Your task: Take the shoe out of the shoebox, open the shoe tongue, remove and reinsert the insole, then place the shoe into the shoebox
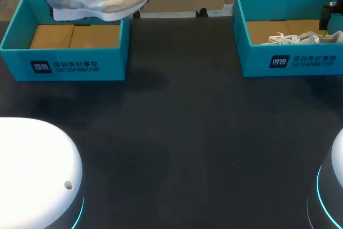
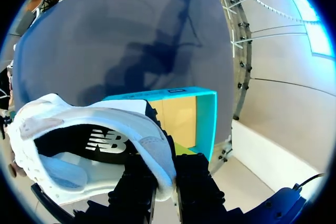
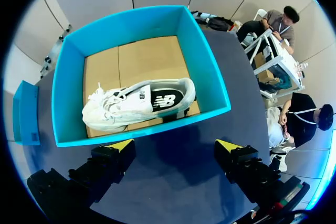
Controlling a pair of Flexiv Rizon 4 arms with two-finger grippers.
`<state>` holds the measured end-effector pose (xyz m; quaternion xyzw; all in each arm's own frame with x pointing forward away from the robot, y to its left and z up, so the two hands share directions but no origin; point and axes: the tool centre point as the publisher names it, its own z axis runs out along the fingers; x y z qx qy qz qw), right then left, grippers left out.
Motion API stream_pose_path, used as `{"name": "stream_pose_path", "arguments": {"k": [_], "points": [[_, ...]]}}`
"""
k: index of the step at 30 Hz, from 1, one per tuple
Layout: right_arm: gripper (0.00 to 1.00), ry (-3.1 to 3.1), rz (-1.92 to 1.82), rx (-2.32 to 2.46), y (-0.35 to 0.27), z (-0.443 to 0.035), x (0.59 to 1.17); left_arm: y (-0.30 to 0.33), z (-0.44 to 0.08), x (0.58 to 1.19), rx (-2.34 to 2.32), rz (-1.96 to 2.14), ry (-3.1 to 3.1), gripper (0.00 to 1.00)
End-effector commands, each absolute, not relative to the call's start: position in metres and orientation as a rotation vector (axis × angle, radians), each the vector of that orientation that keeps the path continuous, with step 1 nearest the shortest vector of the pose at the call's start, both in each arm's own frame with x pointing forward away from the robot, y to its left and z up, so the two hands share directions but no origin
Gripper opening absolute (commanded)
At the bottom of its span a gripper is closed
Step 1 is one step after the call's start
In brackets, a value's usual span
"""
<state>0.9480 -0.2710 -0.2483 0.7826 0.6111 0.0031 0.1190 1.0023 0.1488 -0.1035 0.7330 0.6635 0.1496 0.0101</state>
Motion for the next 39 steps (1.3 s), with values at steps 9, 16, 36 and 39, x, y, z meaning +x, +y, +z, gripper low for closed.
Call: {"name": "stream_pose_path", "arguments": {"k": [9, 16, 36, 39], "points": [[1.0, 1.787, 0.01, 2.288, -0.271, -0.249, 0.948, 0.111, -0.1, 0.969, 2.294, 0.487, 2.073, 0.0], [1.0, 1.787, 0.01, 2.288, -0.271, -0.249, 0.948, 0.086, -0.1, 0.951, 2.316, 0.427, 2.089, 0.0], [1.0, 1.787, 0.01, 2.288, -0.271, -0.249, 0.948, 0.006, -0.098, 0.897, 2.36, 0.411, 2.114, 0.0], [1.0, 1.787, 0.01, 2.288, -0.271, -0.249, 0.948, -0.005, -0.097, 0.888, 2.357, 0.434, 2.112, 0.0]]}}
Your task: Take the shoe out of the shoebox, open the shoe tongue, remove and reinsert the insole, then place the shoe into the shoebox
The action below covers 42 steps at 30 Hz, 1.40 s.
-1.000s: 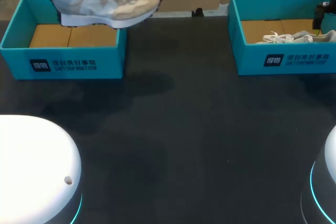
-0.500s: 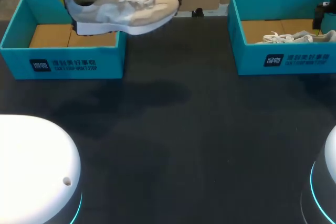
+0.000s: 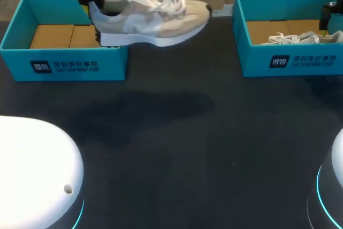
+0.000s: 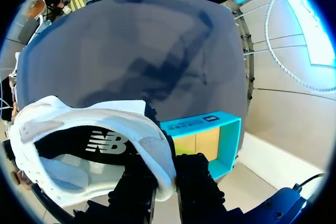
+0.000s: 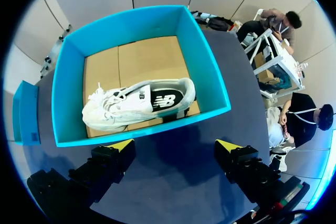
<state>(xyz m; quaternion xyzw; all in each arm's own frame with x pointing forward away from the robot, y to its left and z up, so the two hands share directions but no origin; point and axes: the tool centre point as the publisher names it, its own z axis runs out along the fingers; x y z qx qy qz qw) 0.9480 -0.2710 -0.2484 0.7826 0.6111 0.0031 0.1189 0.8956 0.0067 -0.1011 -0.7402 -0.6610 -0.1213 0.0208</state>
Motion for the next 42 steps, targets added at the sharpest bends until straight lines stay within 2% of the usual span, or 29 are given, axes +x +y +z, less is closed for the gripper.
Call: {"name": "stream_pose_path", "arguments": {"k": [1, 12, 42], "points": [[1.0, 1.787, 0.01, 2.288, -0.271, -0.249, 0.948, -0.008, -0.097, 0.885, -2.264, -0.438, -2.055, 0.0], [1.0, 1.787, 0.01, 2.288, -0.271, -0.249, 0.948, -0.026, -0.105, 0.86, -2.273, -0.428, -1.975, 0.0], [1.0, 1.787, 0.01, 2.288, -0.271, -0.249, 0.948, -0.027, -0.107, 0.86, -2.262, -0.443, -1.971, 0.0]]}}
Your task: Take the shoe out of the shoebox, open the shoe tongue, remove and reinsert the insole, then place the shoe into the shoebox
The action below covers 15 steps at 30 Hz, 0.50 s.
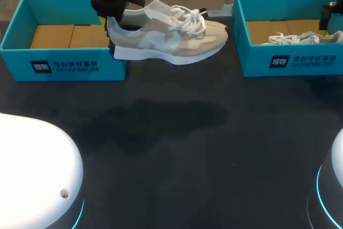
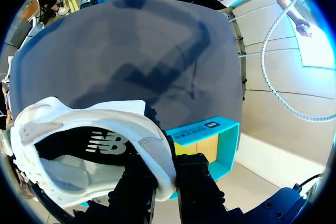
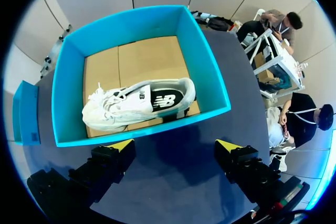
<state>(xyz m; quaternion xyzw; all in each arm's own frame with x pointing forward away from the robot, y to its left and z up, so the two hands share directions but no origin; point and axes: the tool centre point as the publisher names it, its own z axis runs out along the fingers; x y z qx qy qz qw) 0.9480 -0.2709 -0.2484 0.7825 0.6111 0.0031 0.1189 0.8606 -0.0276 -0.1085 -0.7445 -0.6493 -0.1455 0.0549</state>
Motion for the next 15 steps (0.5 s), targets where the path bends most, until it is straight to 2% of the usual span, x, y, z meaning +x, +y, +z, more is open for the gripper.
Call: {"name": "stream_pose_path", "arguments": {"k": [1, 15], "points": [[1.0, 1.787, 0.01, 2.288, -0.271, -0.249, 0.948, -0.026, -0.106, 0.856, -2.268, -0.43, -1.973, 0.0], [1.0, 1.787, 0.01, 2.288, -0.271, -0.249, 0.948, -0.05, -0.124, 0.807, -2.221, -0.377, -2.029, 0.0]]}}
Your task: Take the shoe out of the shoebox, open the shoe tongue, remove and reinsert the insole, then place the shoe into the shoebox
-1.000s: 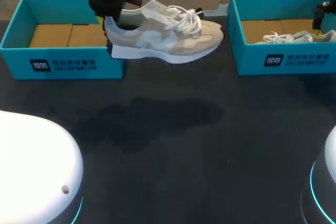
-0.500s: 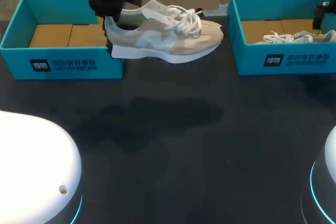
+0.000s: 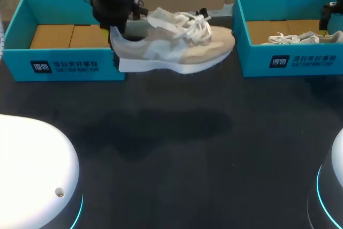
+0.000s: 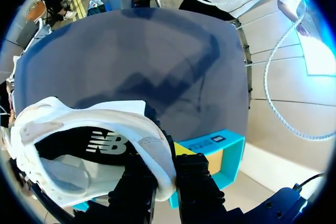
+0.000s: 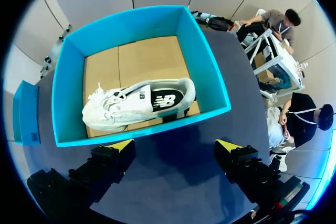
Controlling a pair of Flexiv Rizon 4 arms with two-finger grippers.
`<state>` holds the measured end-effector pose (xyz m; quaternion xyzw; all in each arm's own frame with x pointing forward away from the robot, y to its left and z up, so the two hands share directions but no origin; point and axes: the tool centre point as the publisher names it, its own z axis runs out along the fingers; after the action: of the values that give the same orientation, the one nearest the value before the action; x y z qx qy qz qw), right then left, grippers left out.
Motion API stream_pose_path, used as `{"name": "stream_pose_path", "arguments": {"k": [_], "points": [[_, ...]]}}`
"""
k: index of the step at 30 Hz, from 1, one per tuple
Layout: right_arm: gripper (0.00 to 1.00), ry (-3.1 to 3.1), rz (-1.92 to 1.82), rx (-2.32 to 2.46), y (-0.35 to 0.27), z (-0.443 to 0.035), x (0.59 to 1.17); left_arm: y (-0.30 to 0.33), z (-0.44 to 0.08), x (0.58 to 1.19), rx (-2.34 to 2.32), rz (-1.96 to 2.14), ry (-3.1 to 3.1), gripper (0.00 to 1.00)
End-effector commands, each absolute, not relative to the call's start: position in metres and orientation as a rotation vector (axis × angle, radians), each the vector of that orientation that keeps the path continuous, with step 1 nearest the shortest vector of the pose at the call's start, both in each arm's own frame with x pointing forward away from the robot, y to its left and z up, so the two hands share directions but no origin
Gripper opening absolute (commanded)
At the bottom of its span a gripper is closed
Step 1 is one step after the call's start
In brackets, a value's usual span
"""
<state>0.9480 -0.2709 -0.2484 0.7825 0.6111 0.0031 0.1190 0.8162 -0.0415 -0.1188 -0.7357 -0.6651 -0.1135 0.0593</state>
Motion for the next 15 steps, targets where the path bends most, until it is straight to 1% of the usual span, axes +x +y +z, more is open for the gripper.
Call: {"name": "stream_pose_path", "arguments": {"k": [1, 15], "points": [[1.0, 1.787, 0.01, 2.288, -0.271, -0.249, 0.948, -0.053, -0.126, 0.805, -2.218, -0.378, -2.036, 0.0], [1.0, 1.787, 0.01, 2.288, -0.271, -0.249, 0.948, -0.098, -0.145, 0.792, -2.222, -0.417, -2.061, 0.0]]}}
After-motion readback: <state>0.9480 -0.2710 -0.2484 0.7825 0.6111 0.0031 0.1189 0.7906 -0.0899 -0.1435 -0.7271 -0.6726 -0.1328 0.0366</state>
